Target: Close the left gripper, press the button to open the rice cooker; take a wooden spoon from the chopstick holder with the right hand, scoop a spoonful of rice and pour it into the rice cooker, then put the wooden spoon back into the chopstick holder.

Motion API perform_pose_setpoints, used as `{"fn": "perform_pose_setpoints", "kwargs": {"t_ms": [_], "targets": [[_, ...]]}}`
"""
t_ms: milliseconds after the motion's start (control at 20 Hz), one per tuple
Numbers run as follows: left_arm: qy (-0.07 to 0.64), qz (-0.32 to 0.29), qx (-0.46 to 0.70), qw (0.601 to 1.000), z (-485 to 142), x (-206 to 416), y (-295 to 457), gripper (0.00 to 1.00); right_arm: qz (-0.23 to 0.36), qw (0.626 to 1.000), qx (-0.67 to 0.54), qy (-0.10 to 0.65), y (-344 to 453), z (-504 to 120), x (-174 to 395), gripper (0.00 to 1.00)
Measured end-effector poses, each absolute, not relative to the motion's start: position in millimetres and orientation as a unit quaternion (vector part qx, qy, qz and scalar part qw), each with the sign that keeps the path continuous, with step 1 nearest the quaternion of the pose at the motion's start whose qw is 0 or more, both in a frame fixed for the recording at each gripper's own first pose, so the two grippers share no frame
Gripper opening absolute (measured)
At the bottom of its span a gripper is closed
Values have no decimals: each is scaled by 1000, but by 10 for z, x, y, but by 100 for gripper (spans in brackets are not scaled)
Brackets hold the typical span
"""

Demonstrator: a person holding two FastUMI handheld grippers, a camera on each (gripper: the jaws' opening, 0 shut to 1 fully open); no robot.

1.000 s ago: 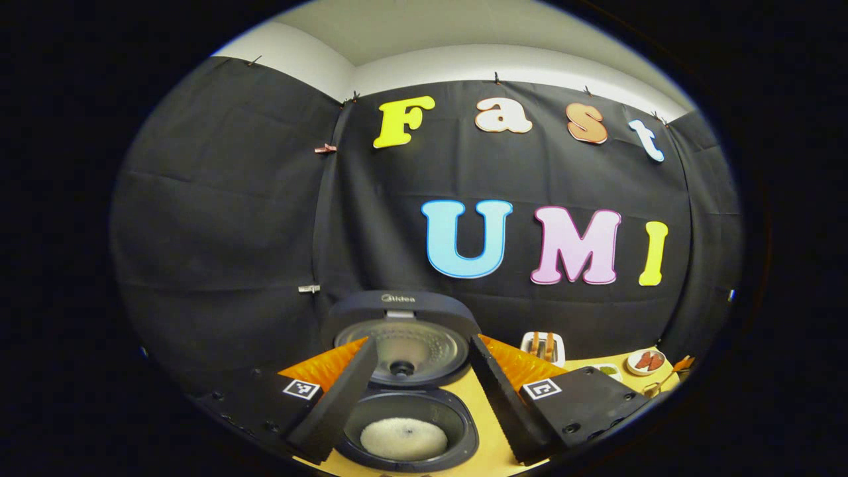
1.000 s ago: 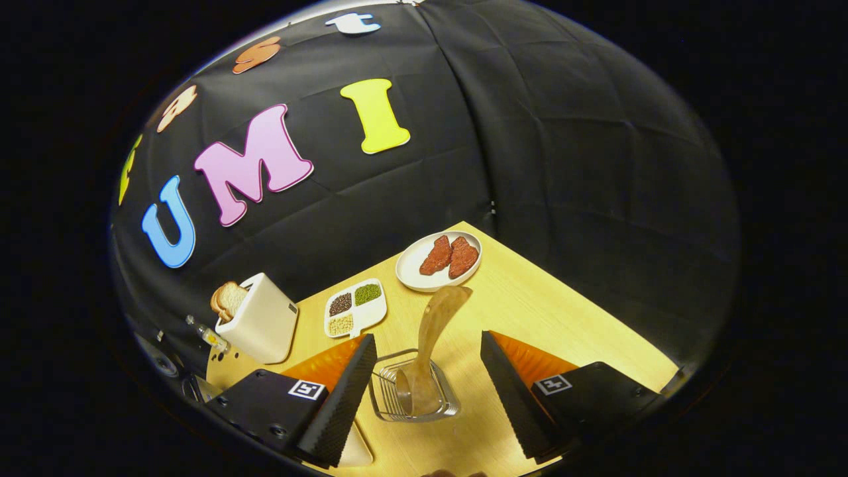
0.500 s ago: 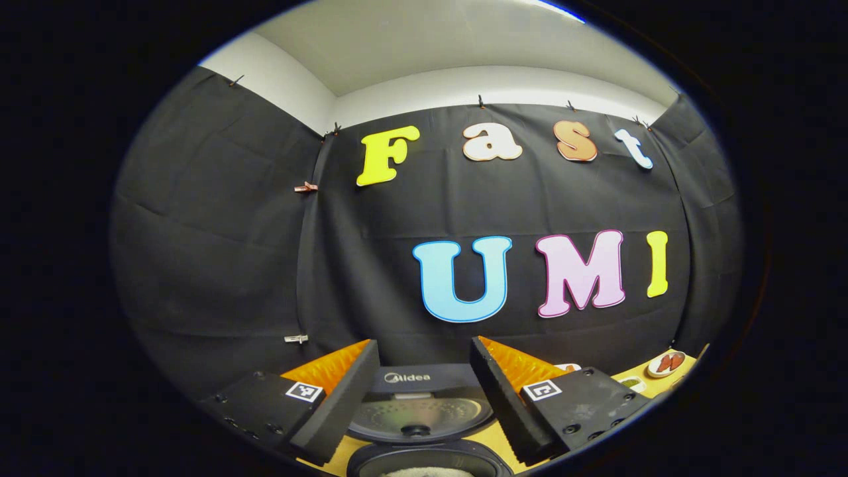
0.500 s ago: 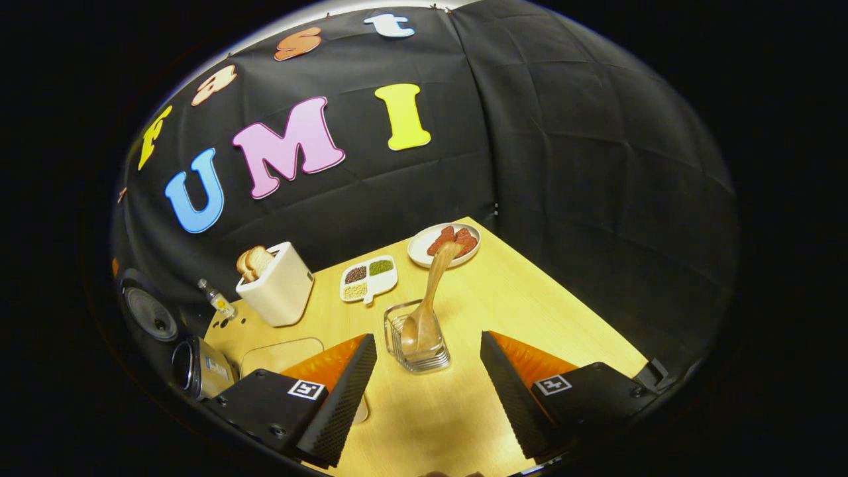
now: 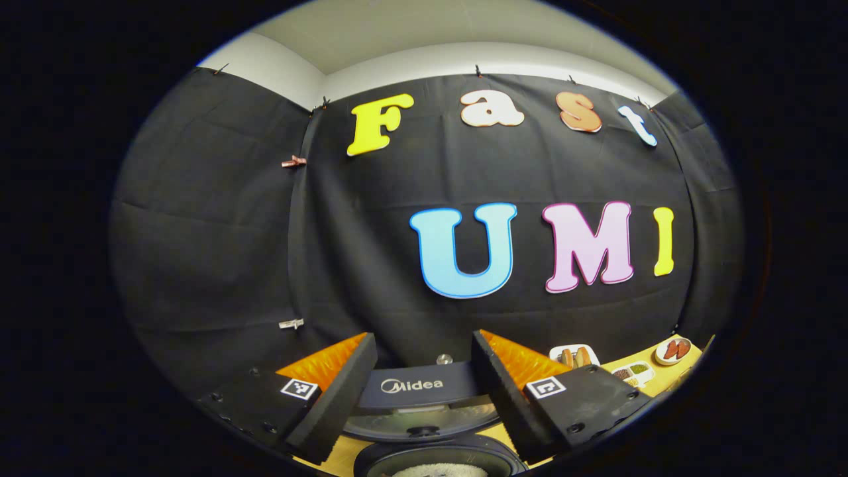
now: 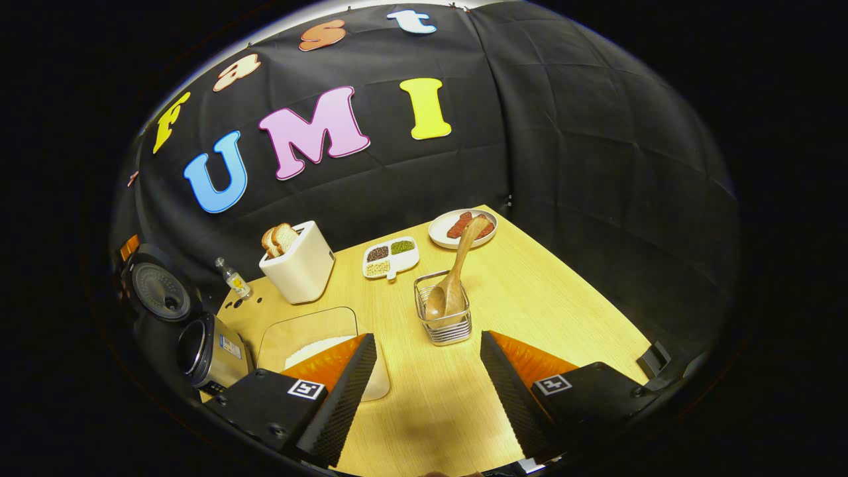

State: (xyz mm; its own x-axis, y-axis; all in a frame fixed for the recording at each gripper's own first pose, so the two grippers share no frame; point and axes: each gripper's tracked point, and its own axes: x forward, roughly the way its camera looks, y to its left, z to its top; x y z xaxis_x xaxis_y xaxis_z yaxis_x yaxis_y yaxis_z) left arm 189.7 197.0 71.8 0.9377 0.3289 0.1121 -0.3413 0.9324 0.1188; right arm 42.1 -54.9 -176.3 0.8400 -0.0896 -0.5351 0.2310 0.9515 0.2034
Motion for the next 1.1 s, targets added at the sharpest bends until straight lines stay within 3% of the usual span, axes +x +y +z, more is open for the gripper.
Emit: {"fn": "perform_pose_setpoints", "kwargs": {"t_ms": [600,1100], "targets": [[76,181,15,980,148,1156,1562,100,-57,952,128,271,-487,-1796,545,99],[171,190,-32,966,-830,698,1344,100,-34,947,129,293,-468,-1921,436,99]]}}
